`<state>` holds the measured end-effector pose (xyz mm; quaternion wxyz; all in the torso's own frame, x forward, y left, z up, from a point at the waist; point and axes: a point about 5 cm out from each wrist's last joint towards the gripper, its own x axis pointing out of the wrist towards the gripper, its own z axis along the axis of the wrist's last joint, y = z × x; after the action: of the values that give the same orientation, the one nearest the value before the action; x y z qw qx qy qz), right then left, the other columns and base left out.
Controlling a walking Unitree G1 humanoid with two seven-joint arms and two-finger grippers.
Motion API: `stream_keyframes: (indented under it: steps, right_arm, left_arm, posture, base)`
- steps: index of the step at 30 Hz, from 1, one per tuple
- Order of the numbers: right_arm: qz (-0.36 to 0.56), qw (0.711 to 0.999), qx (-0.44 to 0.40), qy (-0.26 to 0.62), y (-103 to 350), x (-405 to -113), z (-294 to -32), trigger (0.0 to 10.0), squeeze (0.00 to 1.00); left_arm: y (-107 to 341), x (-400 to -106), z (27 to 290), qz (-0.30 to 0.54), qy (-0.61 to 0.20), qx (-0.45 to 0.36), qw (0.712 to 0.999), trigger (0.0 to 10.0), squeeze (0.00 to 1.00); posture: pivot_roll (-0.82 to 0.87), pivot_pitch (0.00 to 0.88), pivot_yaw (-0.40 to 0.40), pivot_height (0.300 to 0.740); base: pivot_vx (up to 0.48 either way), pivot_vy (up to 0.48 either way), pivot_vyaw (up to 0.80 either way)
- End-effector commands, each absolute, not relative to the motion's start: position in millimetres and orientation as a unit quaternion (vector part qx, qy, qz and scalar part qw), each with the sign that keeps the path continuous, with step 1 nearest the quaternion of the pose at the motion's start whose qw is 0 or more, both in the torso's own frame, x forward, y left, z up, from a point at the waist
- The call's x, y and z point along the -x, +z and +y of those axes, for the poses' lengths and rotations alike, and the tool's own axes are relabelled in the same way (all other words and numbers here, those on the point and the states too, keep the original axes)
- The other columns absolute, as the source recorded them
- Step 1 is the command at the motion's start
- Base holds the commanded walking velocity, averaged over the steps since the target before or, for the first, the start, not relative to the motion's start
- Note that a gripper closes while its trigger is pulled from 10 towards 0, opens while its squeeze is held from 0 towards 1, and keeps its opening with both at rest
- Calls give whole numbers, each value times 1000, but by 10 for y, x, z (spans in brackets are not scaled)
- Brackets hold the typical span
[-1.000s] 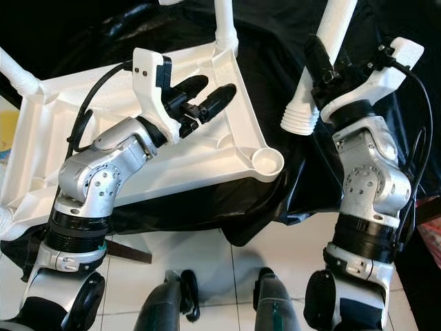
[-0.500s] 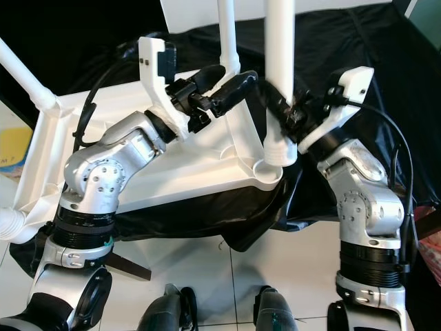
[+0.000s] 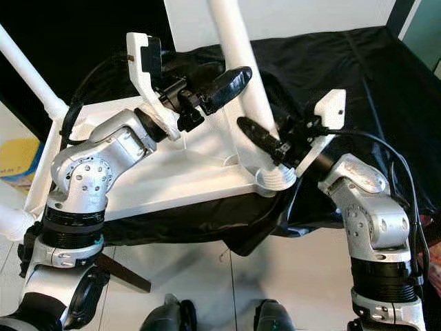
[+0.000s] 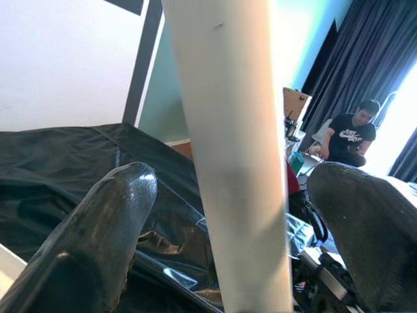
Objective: Building children table
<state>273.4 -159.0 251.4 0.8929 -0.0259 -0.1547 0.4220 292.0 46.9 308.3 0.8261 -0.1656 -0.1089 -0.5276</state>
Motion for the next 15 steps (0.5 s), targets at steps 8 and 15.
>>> stream_keyframes:
  steps: [8,15]
  right_arm:
    - [-138,873,46,466,2438,-2627,-1526,10000,0]
    - [-125,872,54,469,2385,-2624,-1529,10000,0]
  left_arm:
    - [3100,-2839,407,-118,-646,142,741,10000,0]
    - [3123,-2879,428,-114,-638,158,745,0,0]
  posture:
    - [-130,56,89,740]
    - [-127,53,85,740]
  base:
    - [0,0,0]
    - [0,0,0]
